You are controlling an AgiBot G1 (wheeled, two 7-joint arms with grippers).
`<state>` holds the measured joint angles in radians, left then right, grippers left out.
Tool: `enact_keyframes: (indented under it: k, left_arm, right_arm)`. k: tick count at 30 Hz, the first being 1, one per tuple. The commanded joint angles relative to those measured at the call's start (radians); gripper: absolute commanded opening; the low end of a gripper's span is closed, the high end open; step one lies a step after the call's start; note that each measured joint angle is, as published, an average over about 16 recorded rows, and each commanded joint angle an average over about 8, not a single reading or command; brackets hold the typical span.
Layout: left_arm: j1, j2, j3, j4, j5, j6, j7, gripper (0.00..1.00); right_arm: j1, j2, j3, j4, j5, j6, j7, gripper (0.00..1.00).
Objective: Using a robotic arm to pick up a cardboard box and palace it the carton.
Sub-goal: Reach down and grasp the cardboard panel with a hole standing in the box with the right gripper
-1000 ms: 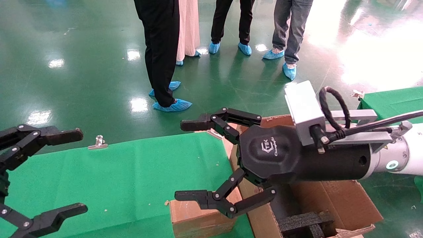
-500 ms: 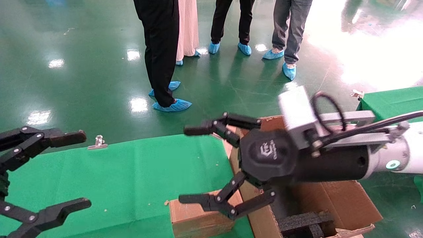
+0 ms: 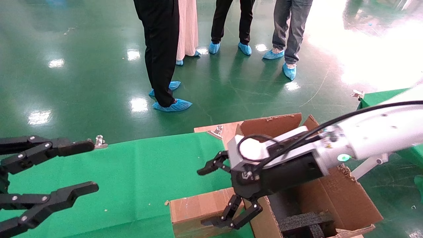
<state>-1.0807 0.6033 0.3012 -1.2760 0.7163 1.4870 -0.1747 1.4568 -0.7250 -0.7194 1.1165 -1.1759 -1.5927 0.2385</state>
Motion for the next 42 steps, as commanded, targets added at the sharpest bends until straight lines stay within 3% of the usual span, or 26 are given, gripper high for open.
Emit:
enact_keyframes:
  k: [1,11,21,22,29,30,32,34,40,42]
  left_arm:
    - [0.0,0.0,0.0,0.0,0.0,0.0,0.0,0.0]
    - [0.0,0.0,0.001,0.0,0.0,0.0,0.0,0.0]
    - [0.0,0.0,0.001,0.0,-0.001,0.0,0.0,0.0]
    - [0.0,0.0,0.001,0.0,-0.001,0.0,0.0,0.05]
    - [0.0,-0.001,0.001,0.0,-0.001,-0.001,0.001,0.92]
    - [0.0,-0.001,0.001,0.0,-0.001,-0.001,0.001,1.0]
    - [0.0,-0.001,0.001,0.0,-0.001,-0.001,0.001,1.0]
    - [0.0,-0.001,0.001,0.0,-0.001,-0.001,0.001,1.0]
    - [0.0,-0.001,0.001,0.0,-0.001,-0.001,0.001,1.0]
    - [0.0,-0.001,0.001,0.0,-0.001,-0.001,0.001,1.0]
  right_arm:
    - [0.045,-0.023,-0.06,-0.031,-0.033,-0.001,-0.019,1.0]
    - [0.203,-0.176,-0.307,-0.225,-0.099,0.0,-0.138,1.0]
    - [0.303,-0.3,-0.506,-0.375,-0.112,0.001,-0.244,1.0]
    - [0.311,-0.31,-0.523,-0.387,-0.112,0.001,-0.253,1.0]
    - [0.354,-0.356,-0.619,-0.448,-0.111,0.004,-0.314,1.0]
    - [0.359,-0.361,-0.629,-0.455,-0.11,0.005,-0.321,1.0]
    - [0.367,-0.367,-0.643,-0.465,-0.108,0.007,-0.33,1.0]
    - [0.372,-0.37,-0.651,-0.471,-0.107,0.007,-0.335,0.83]
    - [0.373,-0.37,-0.652,-0.472,-0.105,0.008,-0.335,0.08]
    - [0.371,-0.368,-0.648,-0.469,-0.105,0.008,-0.334,0.0]
